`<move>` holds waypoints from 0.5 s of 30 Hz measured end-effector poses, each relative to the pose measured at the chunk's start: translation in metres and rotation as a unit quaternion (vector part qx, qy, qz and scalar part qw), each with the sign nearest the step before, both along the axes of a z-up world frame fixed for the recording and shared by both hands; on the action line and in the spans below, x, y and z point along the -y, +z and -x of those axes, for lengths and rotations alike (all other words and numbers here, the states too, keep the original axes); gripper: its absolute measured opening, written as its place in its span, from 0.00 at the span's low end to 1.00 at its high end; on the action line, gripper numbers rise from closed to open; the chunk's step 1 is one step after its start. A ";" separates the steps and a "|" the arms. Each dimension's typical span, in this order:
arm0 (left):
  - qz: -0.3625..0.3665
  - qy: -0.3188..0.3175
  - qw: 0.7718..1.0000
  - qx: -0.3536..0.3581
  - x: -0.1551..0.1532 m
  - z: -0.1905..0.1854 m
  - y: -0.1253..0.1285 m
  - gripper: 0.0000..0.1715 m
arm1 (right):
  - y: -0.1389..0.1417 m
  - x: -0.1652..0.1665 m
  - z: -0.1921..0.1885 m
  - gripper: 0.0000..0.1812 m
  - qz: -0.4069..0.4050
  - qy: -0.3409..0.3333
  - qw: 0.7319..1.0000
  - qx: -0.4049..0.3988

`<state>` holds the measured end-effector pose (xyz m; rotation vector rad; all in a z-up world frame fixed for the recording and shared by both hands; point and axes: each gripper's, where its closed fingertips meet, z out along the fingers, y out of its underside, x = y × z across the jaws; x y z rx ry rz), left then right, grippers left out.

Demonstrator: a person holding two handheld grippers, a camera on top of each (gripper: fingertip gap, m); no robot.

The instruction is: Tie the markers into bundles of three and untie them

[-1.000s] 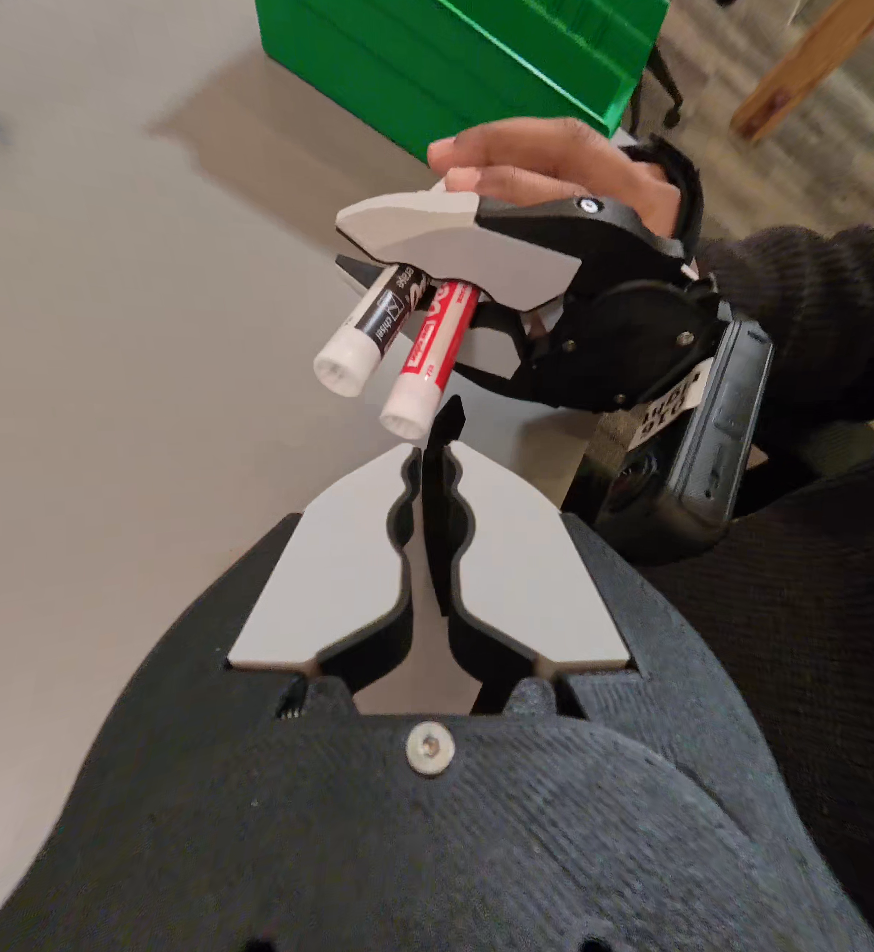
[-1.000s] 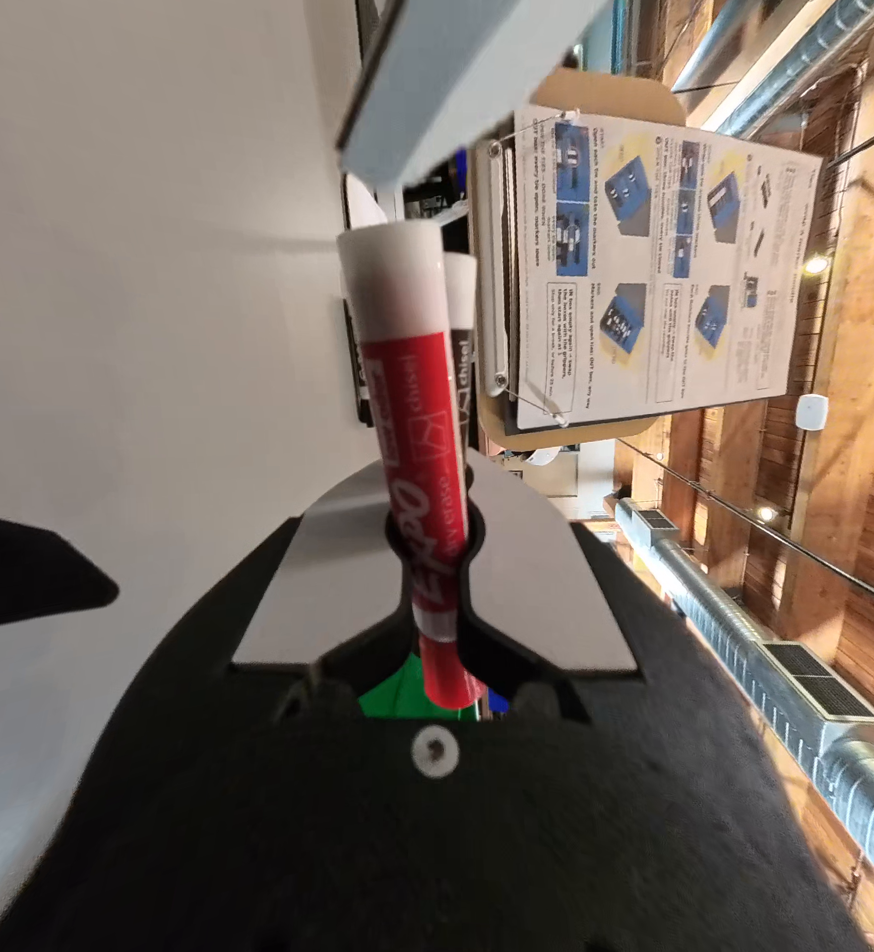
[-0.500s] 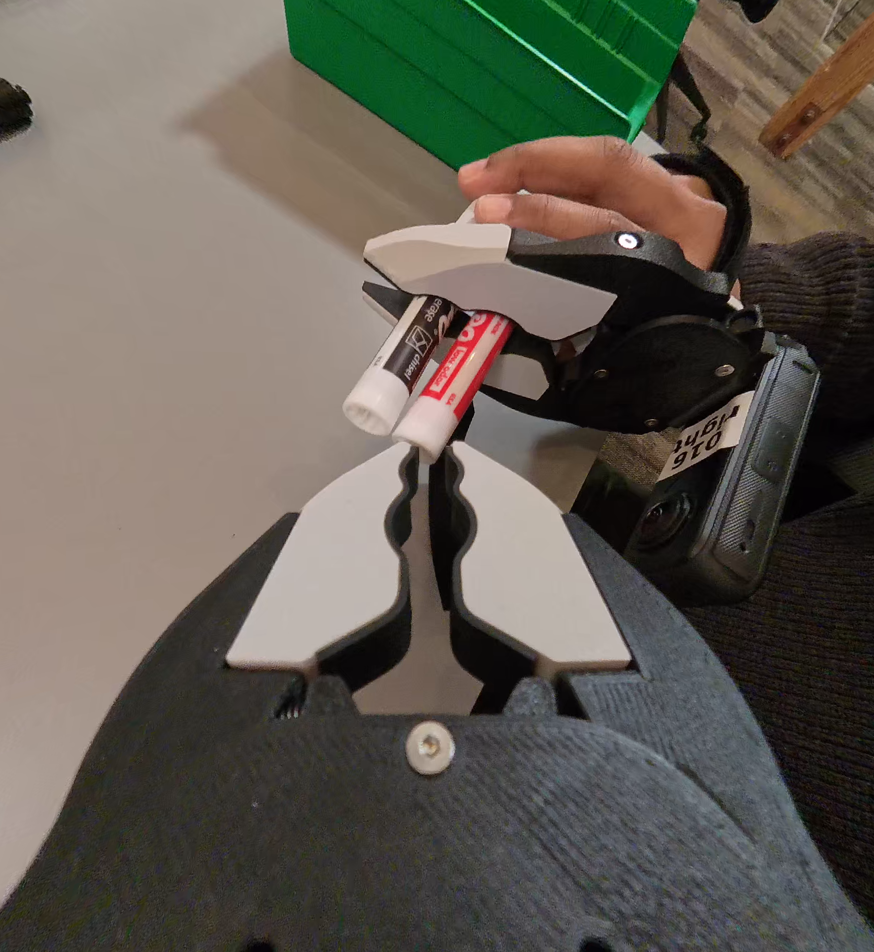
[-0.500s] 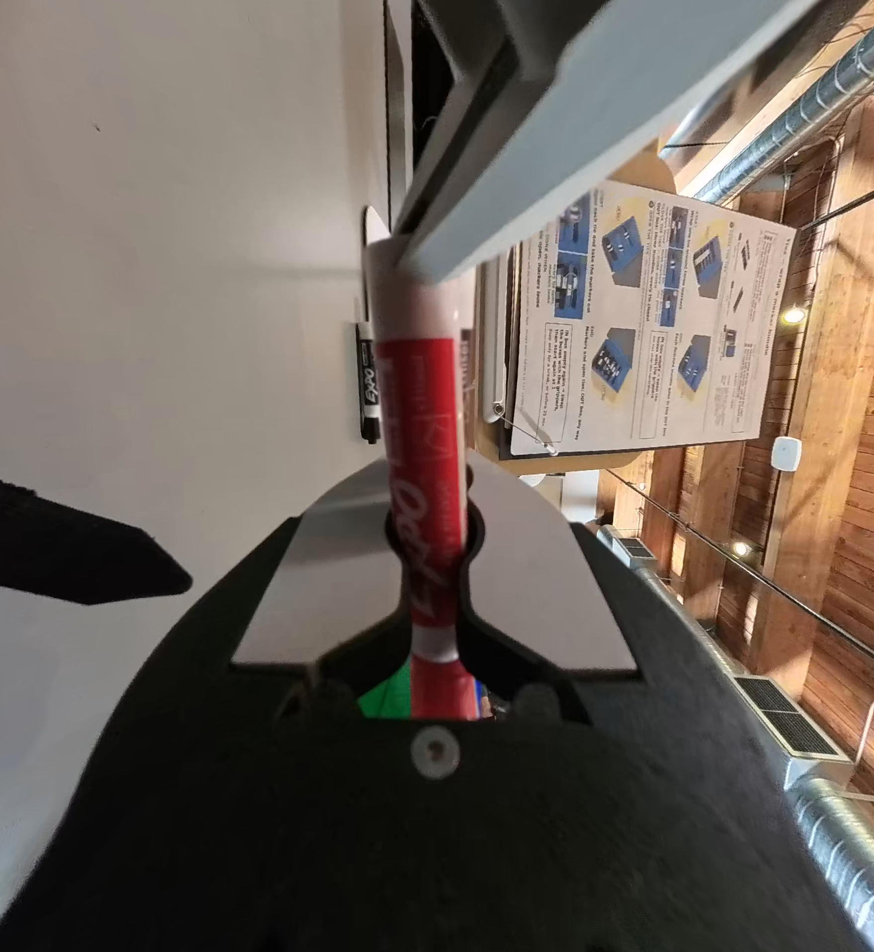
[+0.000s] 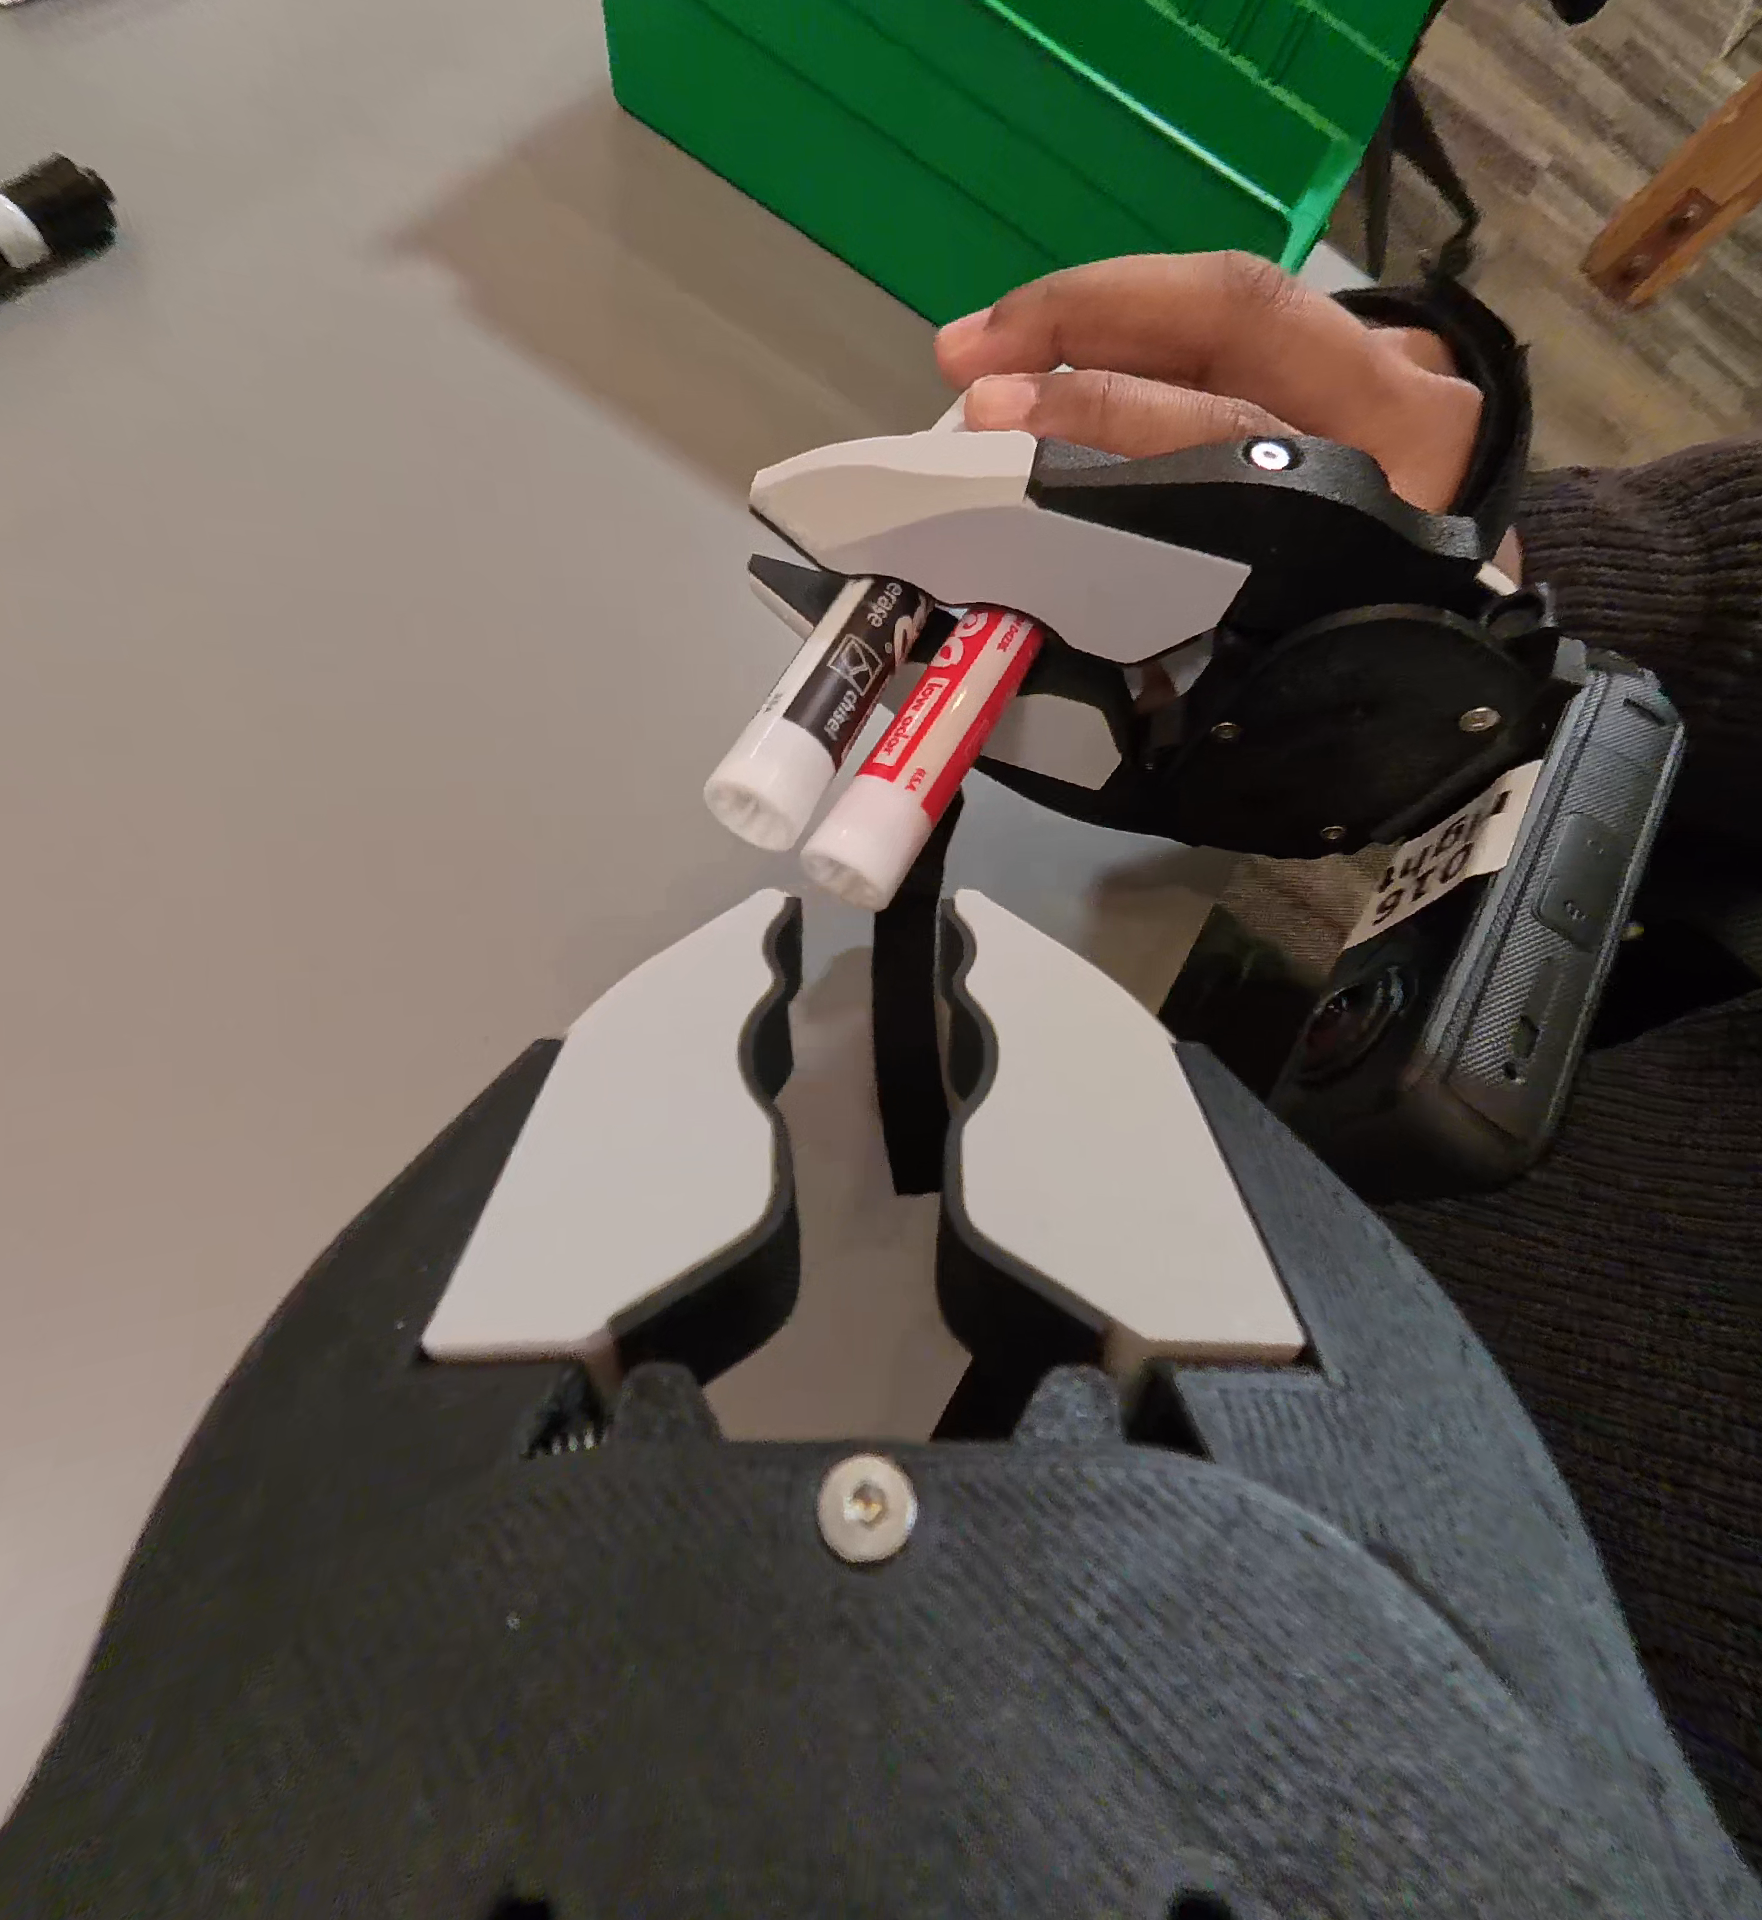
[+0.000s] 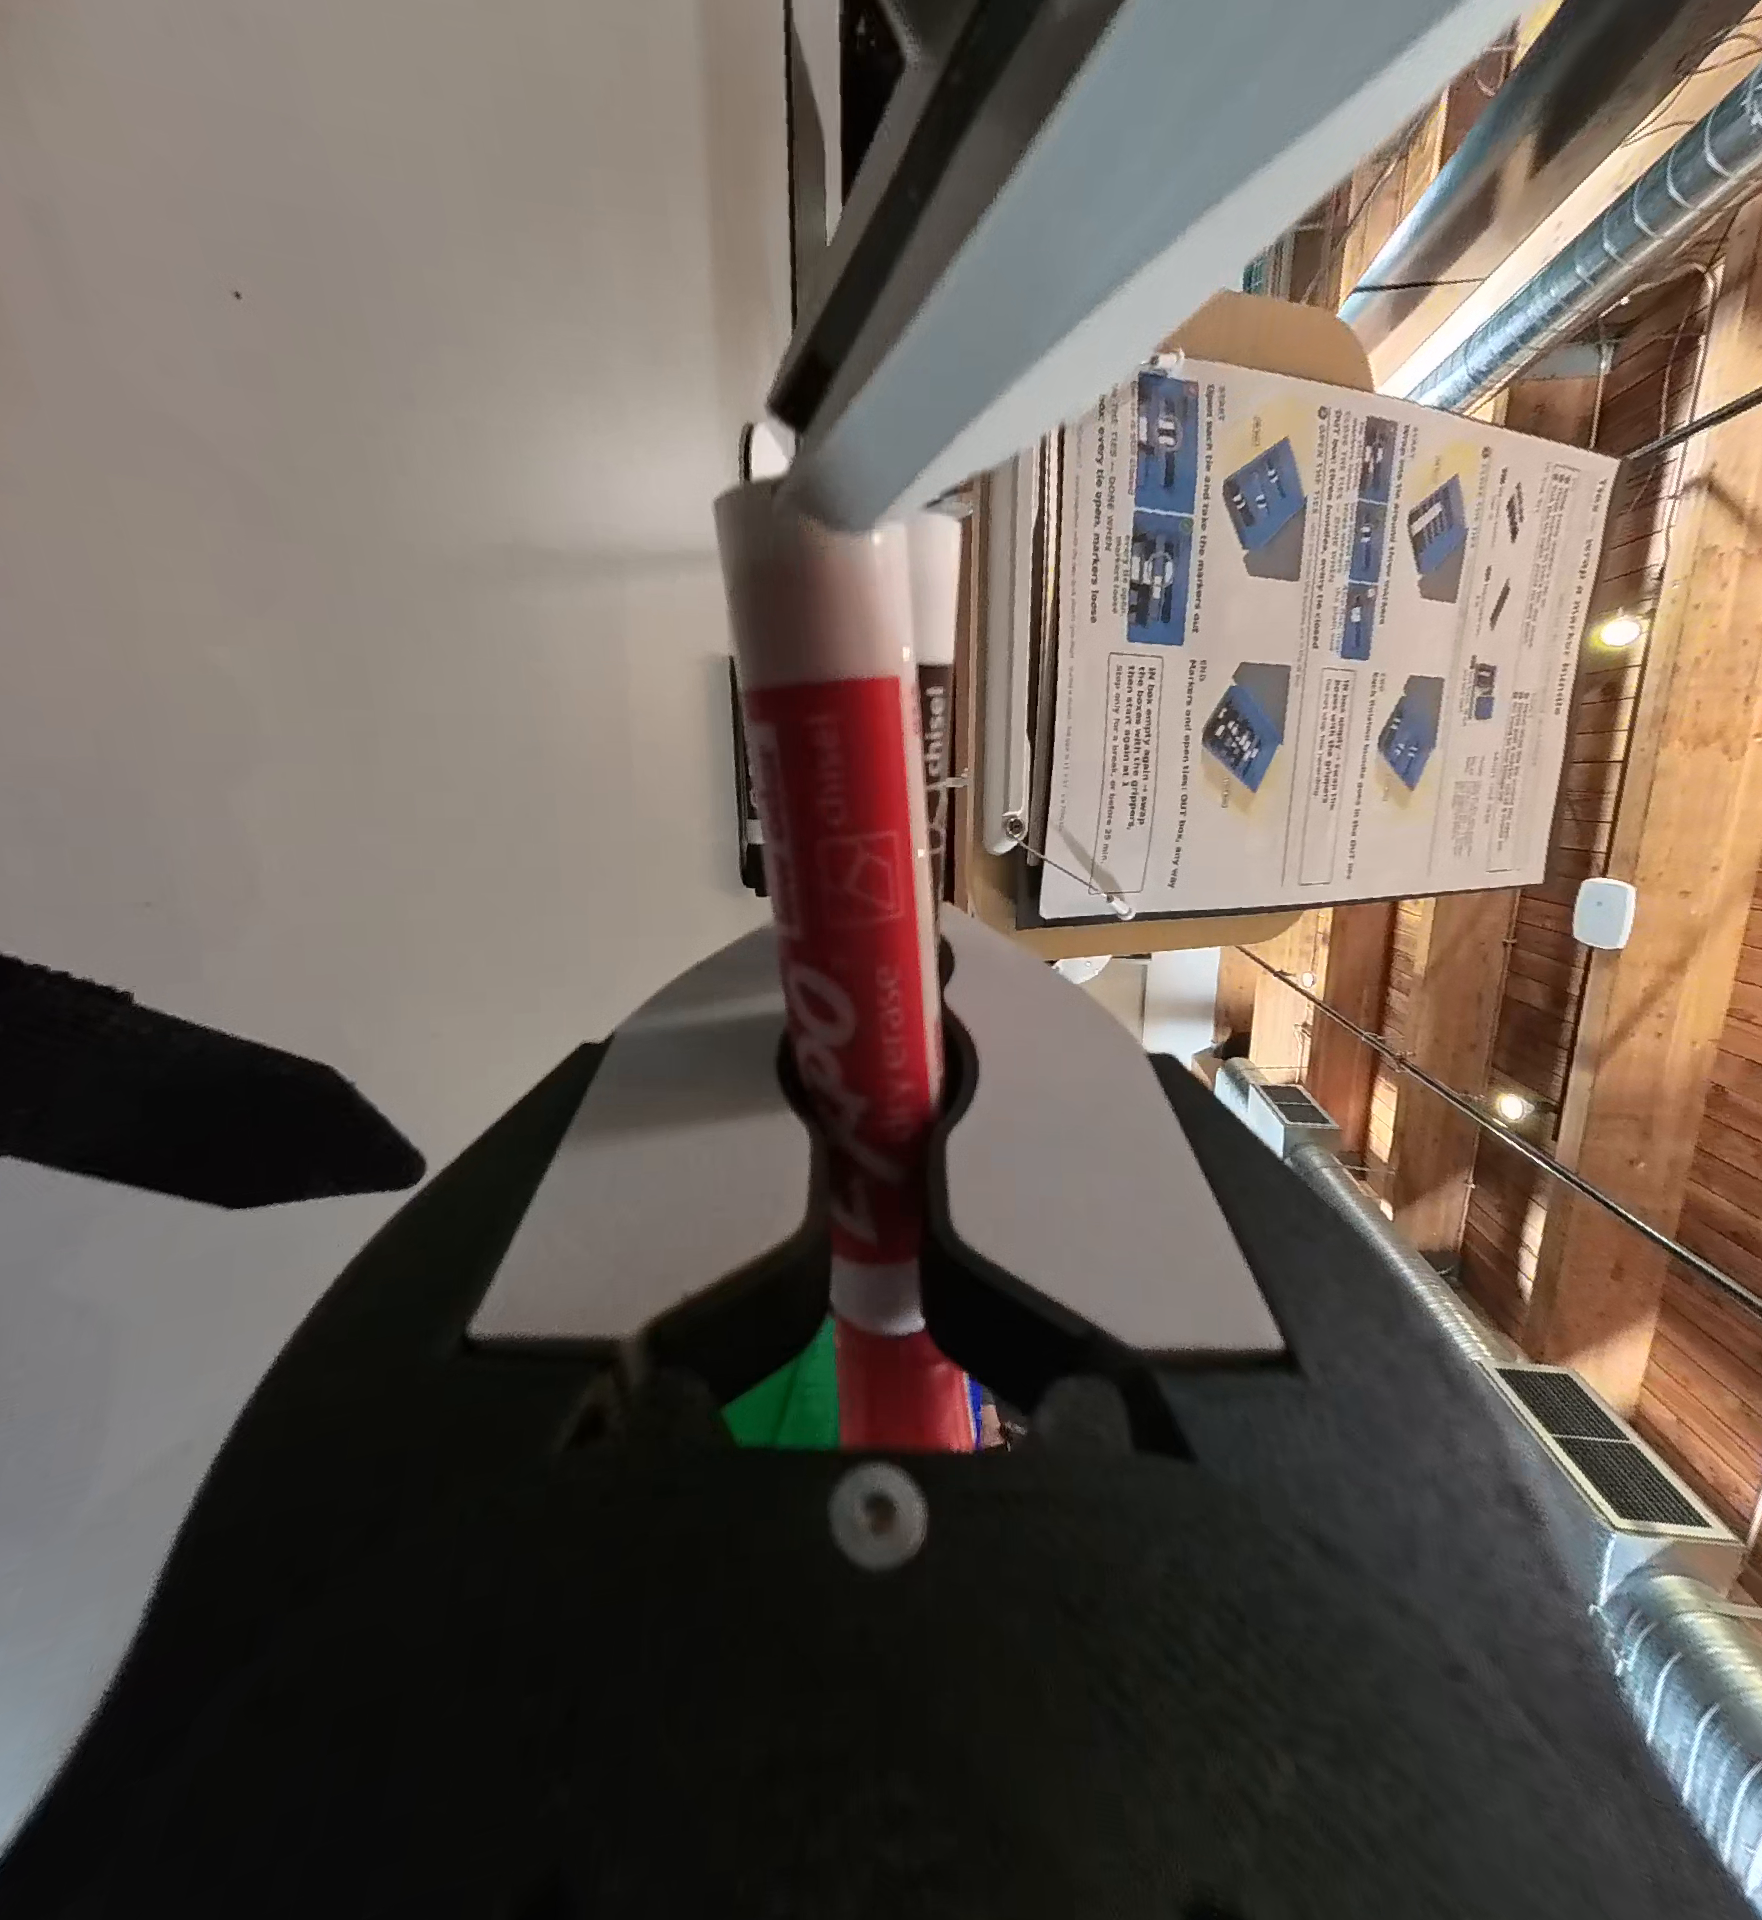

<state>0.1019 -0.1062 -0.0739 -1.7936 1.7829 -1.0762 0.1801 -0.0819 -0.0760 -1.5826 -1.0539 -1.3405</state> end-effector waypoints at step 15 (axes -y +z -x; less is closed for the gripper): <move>-0.174 -0.171 0.960 -0.133 0.003 -0.009 -0.027 0.41 | -0.009 0.003 0.015 0.08 0.027 0.018 0.999 0.021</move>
